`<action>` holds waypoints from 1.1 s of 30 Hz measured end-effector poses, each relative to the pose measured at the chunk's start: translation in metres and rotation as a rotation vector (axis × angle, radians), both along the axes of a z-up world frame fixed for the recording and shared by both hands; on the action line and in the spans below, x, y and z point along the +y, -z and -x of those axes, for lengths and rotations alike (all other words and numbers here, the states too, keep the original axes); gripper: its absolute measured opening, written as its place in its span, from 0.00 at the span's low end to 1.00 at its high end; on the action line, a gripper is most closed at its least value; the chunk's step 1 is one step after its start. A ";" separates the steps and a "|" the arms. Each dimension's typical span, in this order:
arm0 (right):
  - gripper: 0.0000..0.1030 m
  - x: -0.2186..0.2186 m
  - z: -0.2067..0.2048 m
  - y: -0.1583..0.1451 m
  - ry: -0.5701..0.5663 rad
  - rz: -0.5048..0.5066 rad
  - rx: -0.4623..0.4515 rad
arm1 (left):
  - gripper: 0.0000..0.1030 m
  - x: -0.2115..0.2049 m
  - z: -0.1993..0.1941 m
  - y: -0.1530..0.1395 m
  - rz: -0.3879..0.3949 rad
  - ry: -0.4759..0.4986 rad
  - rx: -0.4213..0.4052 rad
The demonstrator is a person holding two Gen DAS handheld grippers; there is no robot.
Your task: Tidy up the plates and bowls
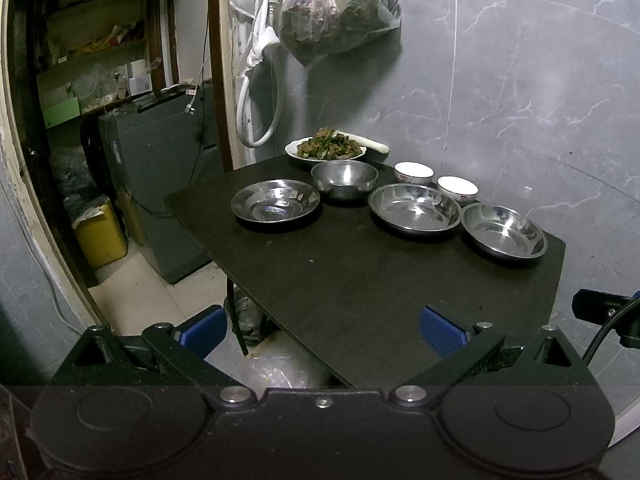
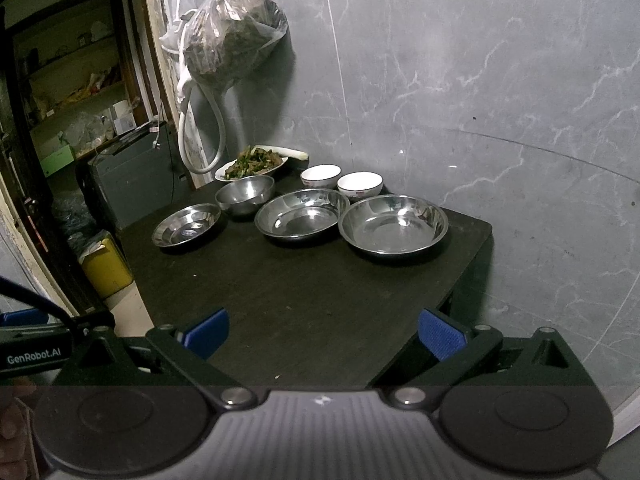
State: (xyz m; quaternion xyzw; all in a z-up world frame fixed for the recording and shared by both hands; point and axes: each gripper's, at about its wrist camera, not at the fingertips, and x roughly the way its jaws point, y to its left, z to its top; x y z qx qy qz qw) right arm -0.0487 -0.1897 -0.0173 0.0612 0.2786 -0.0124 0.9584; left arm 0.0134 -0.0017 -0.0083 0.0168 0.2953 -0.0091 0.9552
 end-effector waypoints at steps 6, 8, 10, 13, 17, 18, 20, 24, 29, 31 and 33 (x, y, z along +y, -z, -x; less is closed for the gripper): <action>1.00 -0.002 -0.003 0.003 -0.003 -0.001 0.006 | 0.99 -0.003 0.001 0.005 -0.003 0.001 0.008; 1.00 -0.003 -0.004 0.005 -0.003 -0.004 0.008 | 0.99 -0.004 -0.003 0.009 -0.003 -0.001 0.014; 1.00 -0.005 -0.006 0.006 -0.003 -0.008 0.011 | 0.99 -0.006 -0.006 0.011 -0.004 -0.003 0.023; 1.00 -0.006 -0.008 0.005 -0.005 -0.014 0.017 | 0.99 -0.006 -0.009 0.012 -0.003 -0.006 0.047; 1.00 -0.011 -0.011 0.008 -0.010 -0.024 0.028 | 0.99 -0.008 -0.017 0.019 0.008 -0.001 0.111; 1.00 -0.012 -0.014 0.009 -0.013 -0.028 0.034 | 0.99 -0.009 -0.020 0.021 0.013 -0.003 0.128; 1.00 -0.015 -0.019 0.012 -0.026 -0.034 0.046 | 0.99 -0.010 -0.026 0.024 0.025 -0.016 0.154; 1.00 -0.022 -0.037 0.014 -0.057 -0.038 0.063 | 0.99 -0.015 -0.037 0.027 0.036 -0.059 0.175; 1.00 -0.034 -0.070 0.014 -0.120 -0.035 0.079 | 0.99 -0.027 -0.060 0.028 0.052 -0.148 0.197; 1.00 -0.039 -0.089 0.013 -0.159 -0.027 0.086 | 0.99 -0.033 -0.069 0.027 0.059 -0.191 0.203; 1.00 -0.045 -0.105 0.012 -0.193 -0.020 0.092 | 0.99 -0.039 -0.076 0.027 0.059 -0.224 0.208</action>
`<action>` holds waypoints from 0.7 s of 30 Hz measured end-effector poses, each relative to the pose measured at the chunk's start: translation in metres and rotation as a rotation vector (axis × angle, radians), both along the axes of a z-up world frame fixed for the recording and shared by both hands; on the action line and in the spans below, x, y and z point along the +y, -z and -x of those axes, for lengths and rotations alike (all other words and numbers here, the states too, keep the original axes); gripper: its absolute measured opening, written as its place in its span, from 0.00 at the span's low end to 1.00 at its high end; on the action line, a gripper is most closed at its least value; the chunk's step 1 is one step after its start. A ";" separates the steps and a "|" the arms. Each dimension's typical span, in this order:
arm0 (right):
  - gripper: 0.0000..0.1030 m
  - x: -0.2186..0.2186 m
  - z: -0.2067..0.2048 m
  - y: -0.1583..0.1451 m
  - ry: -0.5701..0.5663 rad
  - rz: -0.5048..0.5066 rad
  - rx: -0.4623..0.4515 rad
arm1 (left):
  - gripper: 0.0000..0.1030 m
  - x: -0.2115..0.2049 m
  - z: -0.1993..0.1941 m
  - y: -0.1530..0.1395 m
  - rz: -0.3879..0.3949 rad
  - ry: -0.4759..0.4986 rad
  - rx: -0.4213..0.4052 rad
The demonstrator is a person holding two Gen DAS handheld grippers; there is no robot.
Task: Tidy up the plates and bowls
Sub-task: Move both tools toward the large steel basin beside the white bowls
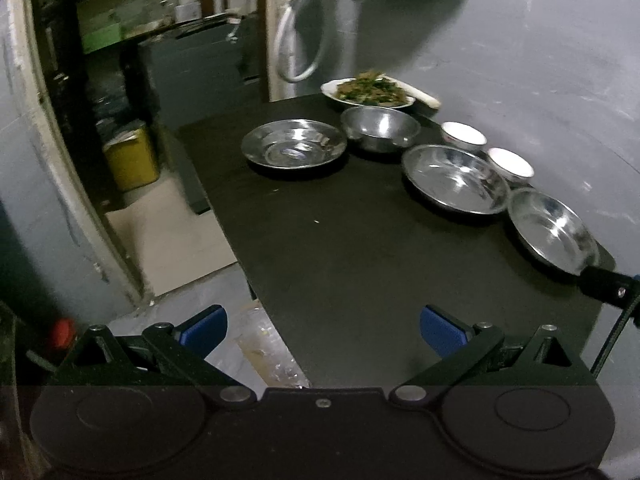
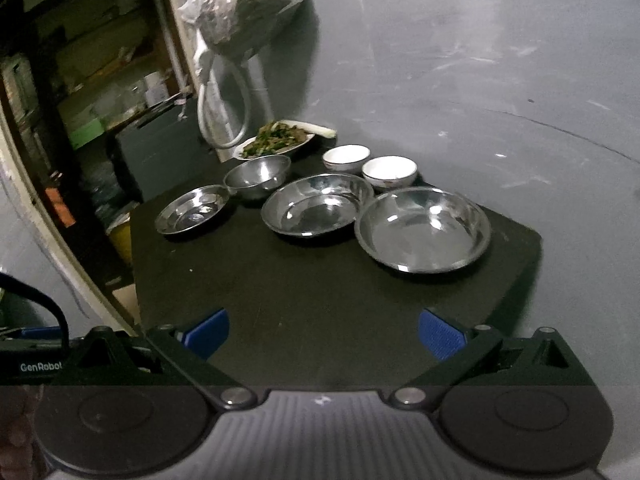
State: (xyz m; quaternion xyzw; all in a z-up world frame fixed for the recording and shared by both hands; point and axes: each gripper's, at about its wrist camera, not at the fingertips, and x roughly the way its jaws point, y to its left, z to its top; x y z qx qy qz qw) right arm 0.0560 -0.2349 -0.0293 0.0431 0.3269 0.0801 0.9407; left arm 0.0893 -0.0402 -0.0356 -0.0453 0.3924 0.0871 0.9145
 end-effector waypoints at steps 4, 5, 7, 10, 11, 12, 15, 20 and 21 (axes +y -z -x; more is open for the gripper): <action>1.00 -0.015 -0.032 -0.001 -0.059 0.003 0.002 | 0.99 -0.008 -0.009 0.000 -0.010 -0.069 0.041; 1.00 -0.019 -0.039 0.000 -0.072 -0.004 0.010 | 0.99 -0.009 -0.008 -0.001 -0.014 -0.085 0.046; 1.00 -0.026 -0.050 0.001 -0.090 -0.019 0.022 | 0.99 -0.009 -0.009 0.000 -0.025 -0.104 0.064; 1.00 -0.029 -0.063 0.006 -0.114 -0.046 0.026 | 0.99 -0.004 -0.013 0.003 -0.034 -0.128 0.113; 1.00 -0.029 -0.067 0.008 -0.118 -0.054 0.030 | 0.99 -0.002 -0.014 0.005 -0.036 -0.131 0.121; 1.00 -0.030 -0.070 0.010 -0.121 -0.063 0.033 | 0.99 0.001 -0.017 0.007 -0.038 -0.131 0.132; 1.00 -0.028 -0.077 0.015 -0.123 -0.081 0.021 | 0.99 0.010 -0.028 0.010 -0.026 -0.122 0.115; 1.00 -0.019 -0.091 0.022 -0.088 -0.055 -0.010 | 0.99 0.023 -0.070 0.012 0.041 -0.063 0.044; 1.00 -0.017 -0.093 0.020 -0.072 -0.044 -0.021 | 0.99 0.025 -0.080 0.013 0.059 -0.050 0.042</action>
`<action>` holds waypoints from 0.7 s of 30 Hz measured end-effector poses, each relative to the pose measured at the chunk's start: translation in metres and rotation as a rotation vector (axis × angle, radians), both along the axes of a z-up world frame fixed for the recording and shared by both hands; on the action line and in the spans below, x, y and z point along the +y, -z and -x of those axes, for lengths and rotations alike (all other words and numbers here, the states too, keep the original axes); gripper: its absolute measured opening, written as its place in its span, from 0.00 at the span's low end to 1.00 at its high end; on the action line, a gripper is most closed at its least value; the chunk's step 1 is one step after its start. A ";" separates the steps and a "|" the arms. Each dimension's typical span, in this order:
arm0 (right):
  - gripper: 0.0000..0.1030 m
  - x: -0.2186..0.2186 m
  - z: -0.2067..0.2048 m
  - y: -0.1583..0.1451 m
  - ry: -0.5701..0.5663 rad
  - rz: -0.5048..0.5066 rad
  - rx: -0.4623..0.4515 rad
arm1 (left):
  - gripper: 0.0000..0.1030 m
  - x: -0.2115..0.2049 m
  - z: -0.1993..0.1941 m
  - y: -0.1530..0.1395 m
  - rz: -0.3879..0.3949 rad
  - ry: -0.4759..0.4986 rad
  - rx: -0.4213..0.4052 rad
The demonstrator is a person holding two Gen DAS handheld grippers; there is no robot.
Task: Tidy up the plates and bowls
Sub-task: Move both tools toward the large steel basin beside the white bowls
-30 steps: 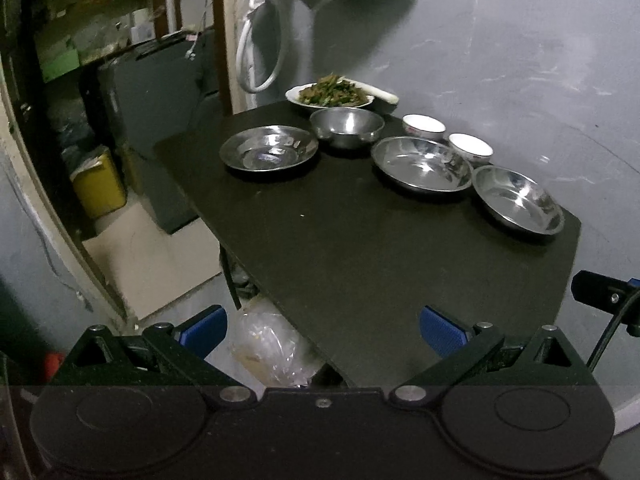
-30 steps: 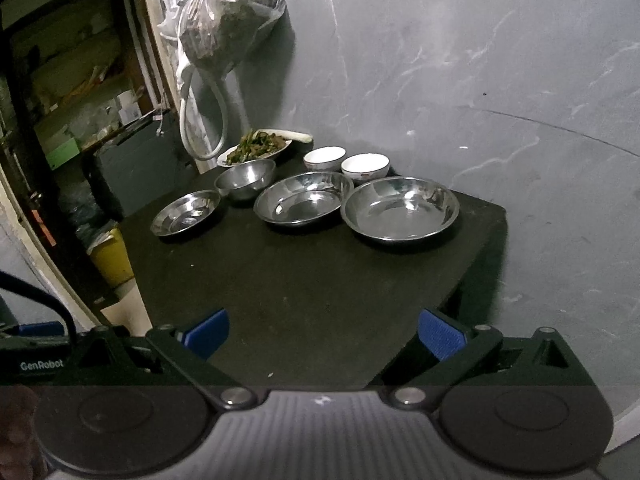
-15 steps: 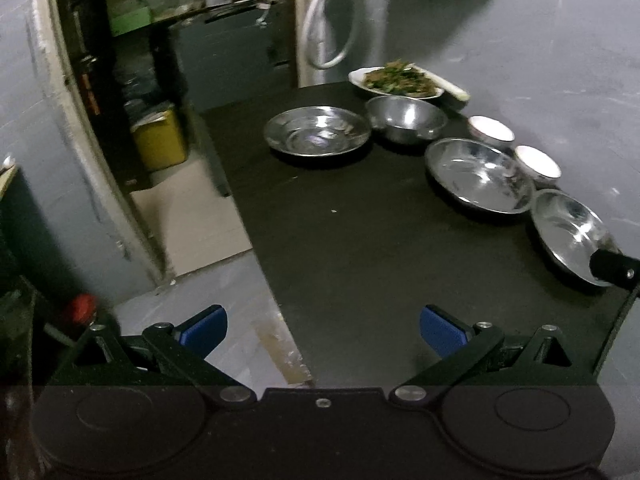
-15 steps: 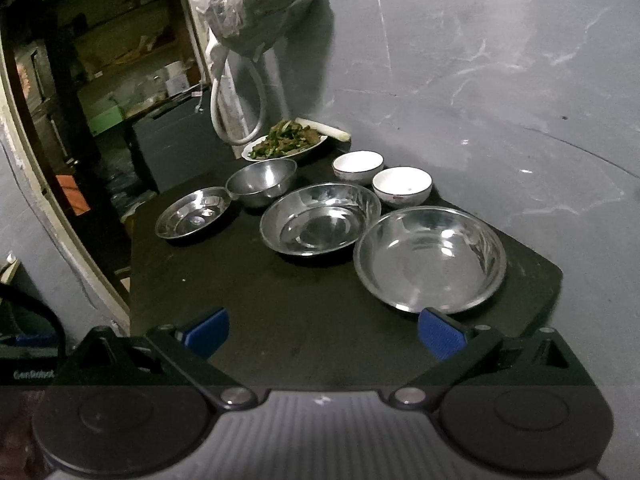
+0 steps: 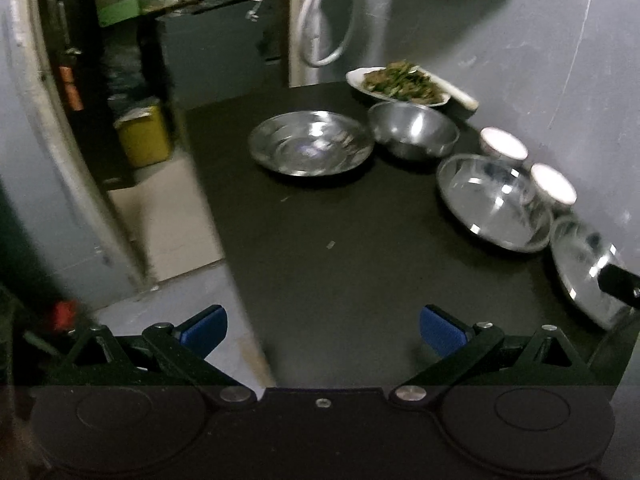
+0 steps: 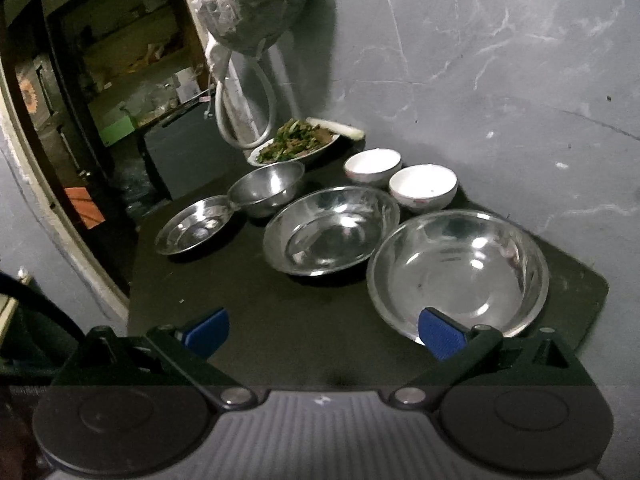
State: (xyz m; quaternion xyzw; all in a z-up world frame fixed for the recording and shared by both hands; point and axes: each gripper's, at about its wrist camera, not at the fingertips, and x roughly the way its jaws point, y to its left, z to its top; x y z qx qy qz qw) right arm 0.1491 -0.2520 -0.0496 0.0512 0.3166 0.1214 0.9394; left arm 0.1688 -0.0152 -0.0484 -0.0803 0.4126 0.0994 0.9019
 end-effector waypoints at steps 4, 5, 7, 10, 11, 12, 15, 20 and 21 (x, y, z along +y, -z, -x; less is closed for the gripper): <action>1.00 0.002 -0.014 -0.010 0.069 0.048 -0.018 | 0.99 0.008 -0.042 0.009 0.125 0.071 -0.031; 1.00 0.003 -0.019 -0.012 0.086 0.062 -0.016 | 0.99 0.010 -0.051 0.012 0.155 0.084 -0.045; 1.00 0.004 -0.029 -0.016 0.118 0.078 -0.026 | 0.99 0.011 -0.070 0.018 0.193 0.080 -0.032; 1.00 0.005 -0.042 -0.021 0.158 0.083 -0.005 | 0.99 0.011 -0.093 0.025 0.233 0.092 -0.015; 1.00 0.004 -0.045 -0.023 0.160 0.088 -0.004 | 0.99 0.009 -0.099 0.026 0.229 0.096 -0.013; 1.00 0.005 -0.046 -0.023 0.160 0.097 -0.006 | 0.99 0.006 -0.106 0.028 0.211 0.100 -0.013; 1.00 0.004 -0.057 -0.019 0.159 0.126 0.011 | 0.99 0.001 -0.121 0.032 0.173 0.108 -0.019; 0.94 0.002 -0.091 -0.006 0.128 0.120 0.038 | 0.99 -0.003 -0.141 0.040 0.204 0.086 0.003; 0.92 0.002 -0.102 -0.002 0.117 0.118 0.050 | 0.99 -0.005 -0.145 0.040 0.209 0.080 0.004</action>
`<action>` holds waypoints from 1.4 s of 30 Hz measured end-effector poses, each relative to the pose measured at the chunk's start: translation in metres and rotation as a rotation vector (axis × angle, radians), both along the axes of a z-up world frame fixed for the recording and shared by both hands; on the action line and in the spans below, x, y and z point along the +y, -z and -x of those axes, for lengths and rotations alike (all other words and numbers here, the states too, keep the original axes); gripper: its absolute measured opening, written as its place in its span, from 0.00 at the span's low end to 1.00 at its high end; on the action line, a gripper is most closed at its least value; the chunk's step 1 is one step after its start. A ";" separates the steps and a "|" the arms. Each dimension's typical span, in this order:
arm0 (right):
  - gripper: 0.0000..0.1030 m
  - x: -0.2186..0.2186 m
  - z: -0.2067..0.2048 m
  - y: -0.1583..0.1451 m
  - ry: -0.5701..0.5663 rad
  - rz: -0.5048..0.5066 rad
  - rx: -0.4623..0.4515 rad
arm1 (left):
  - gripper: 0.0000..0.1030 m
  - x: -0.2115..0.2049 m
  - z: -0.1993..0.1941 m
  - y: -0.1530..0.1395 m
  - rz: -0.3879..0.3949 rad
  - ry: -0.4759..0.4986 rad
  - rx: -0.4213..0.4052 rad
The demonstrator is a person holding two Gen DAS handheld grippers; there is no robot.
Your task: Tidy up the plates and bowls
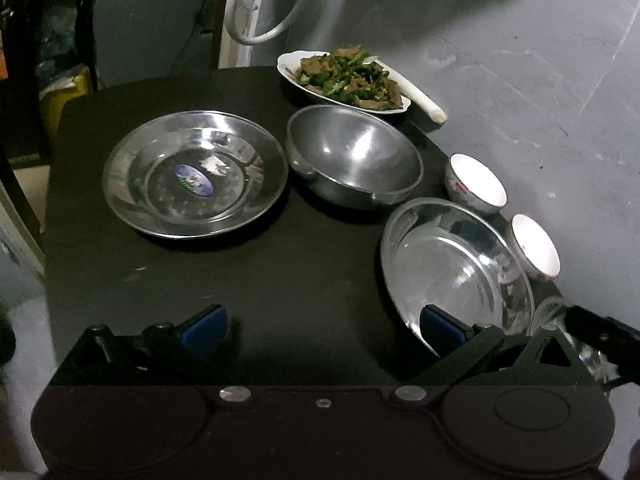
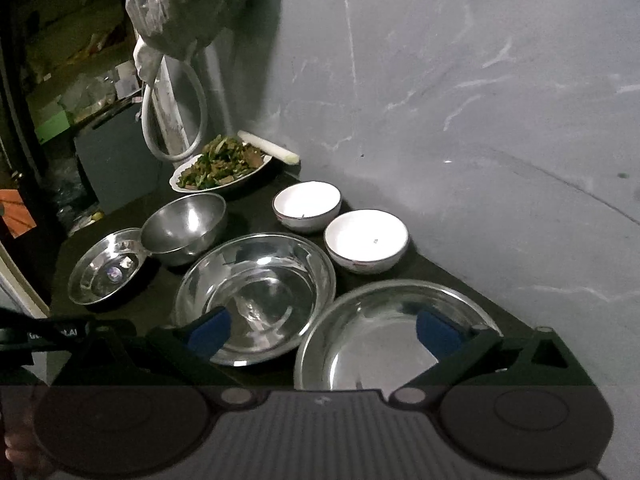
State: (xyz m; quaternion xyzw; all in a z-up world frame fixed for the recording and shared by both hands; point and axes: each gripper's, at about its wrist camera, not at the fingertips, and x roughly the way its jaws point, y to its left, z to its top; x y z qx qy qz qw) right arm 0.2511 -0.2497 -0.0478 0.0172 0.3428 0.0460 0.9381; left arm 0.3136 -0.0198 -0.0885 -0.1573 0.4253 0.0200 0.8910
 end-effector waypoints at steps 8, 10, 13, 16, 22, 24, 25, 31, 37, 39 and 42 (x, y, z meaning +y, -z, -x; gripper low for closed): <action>0.80 -0.001 -0.051 0.015 -0.071 -0.012 0.047 | 0.99 -0.018 -0.019 0.006 -0.022 -0.012 -0.017; 0.78 -0.002 -0.058 0.018 -0.087 -0.012 0.055 | 0.99 -0.019 -0.025 0.009 -0.008 -0.024 -0.012; 0.75 -0.003 -0.071 0.024 -0.099 -0.031 0.093 | 0.94 -0.021 -0.031 0.015 0.025 -0.033 0.004; 0.75 -0.006 -0.082 0.033 -0.091 -0.067 0.129 | 0.90 -0.023 -0.035 0.020 0.039 -0.059 0.021; 0.63 0.000 -0.096 0.041 -0.137 -0.051 0.150 | 0.73 -0.027 -0.034 0.024 0.032 -0.083 0.010; 0.58 0.001 -0.098 0.044 -0.146 -0.042 0.160 | 0.61 -0.028 -0.033 0.023 0.038 -0.087 0.006; 0.56 0.001 -0.100 0.045 -0.152 -0.042 0.165 | 0.56 -0.028 -0.033 0.023 0.039 -0.090 0.005; 0.55 0.003 -0.107 0.050 -0.180 -0.027 0.185 | 0.33 -0.035 -0.031 0.023 0.029 -0.097 -0.001; 0.28 -0.002 -0.109 0.053 -0.181 -0.037 0.182 | 0.10 -0.042 -0.027 0.019 0.000 -0.092 0.019; 0.24 -0.004 -0.108 0.053 -0.189 -0.057 0.186 | 0.10 -0.041 -0.021 0.018 -0.013 -0.105 0.034; 0.19 -0.004 -0.104 0.053 -0.209 -0.084 0.192 | 0.10 -0.037 -0.006 0.015 -0.036 -0.131 0.057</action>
